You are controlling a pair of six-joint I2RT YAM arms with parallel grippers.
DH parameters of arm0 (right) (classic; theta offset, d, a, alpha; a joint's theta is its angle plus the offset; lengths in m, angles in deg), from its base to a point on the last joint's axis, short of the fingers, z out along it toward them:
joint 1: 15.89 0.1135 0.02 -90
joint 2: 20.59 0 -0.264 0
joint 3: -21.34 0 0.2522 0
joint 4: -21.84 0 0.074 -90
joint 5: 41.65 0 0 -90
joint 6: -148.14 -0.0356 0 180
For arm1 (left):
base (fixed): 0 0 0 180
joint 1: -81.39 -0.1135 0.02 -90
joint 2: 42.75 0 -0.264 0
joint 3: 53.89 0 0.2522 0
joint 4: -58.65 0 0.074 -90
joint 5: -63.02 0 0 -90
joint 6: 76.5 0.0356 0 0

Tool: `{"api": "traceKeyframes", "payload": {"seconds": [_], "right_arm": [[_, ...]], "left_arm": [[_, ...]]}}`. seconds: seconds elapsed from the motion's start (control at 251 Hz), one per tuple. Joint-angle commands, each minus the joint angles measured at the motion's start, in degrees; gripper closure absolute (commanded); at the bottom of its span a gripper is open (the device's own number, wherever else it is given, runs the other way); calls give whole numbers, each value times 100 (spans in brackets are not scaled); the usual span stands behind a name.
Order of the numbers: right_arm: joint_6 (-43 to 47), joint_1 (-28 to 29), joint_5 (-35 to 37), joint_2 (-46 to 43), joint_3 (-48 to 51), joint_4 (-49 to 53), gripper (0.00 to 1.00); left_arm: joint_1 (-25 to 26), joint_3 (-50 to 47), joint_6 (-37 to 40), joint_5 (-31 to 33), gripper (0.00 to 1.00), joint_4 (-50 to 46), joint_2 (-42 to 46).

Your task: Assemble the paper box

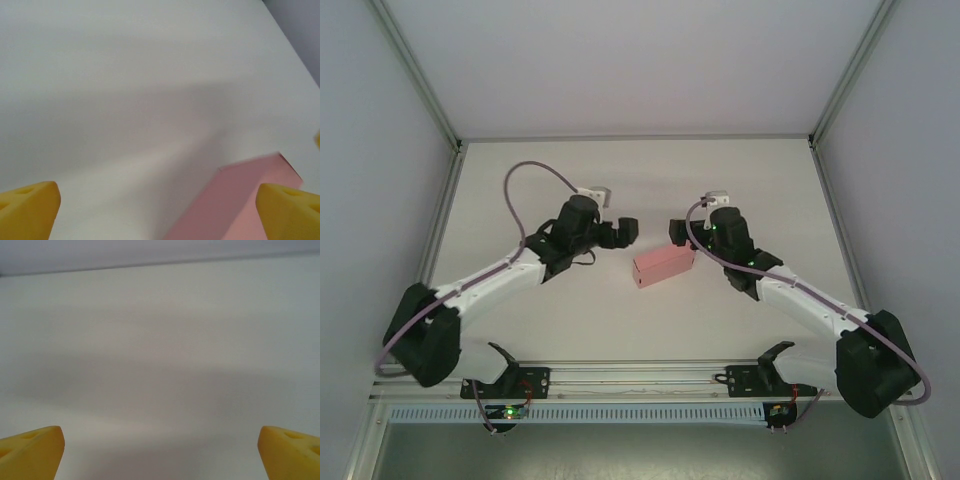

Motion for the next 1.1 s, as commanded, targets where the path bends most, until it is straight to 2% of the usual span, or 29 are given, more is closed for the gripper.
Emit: {"api": "traceKeyframes", "payload": {"seconds": [0.0,0.076,0.144,0.188,0.223,0.287,0.391,0.503,0.658,0.806,0.89,1.006,1.097], "right_arm": [[1747,-86,-1114,-158,-574,554,2],[3356,-106,-2329,-151,-989,1171,2],[5430,-96,-3545,-87,-1271,2090,2],[6812,-99,-4095,-11,-1441,2786,2],[7568,-87,-4318,86,-1591,3167,2],[8038,-82,-4485,388,-2018,3587,2],[9025,17,-4270,1132,-2947,5213,2],[9007,253,-3581,1871,-3519,5920,2],[8605,689,-2007,2446,-3496,5205,2],[8506,702,-1779,3101,-3998,5689,2],[8375,737,-1376,3453,-4127,5819,6],[8178,730,-1030,3837,-4390,6150,20],[8076,749,-852,3818,-4437,6105,33]], "left_arm": [[15,271,143,2296,0,-1846,418],[-20,235,67,2785,0,-2252,678],[-44,73,4,2916,0,-2360,958],[-58,-75,-2,2927,0,-2328,1163],[-67,-188,2,2937,0,-2302,1303],[-75,-376,-38,2989,0,-2299,1544],[-77,-615,-135,3133,0,-2407,1862],[-90,-850,-176,3246,0,-2493,2093],[-110,-1010,-208,3284,0,-2524,2198],[-118,-993,-196,3248,0,-2593,2128],[-131,-1006,-210,3257,0,-2606,2078],[-128,-1006,-210,3249,0,-2622,2039],[-128,-1000,-210,3189,0,-2586,2039]]}}
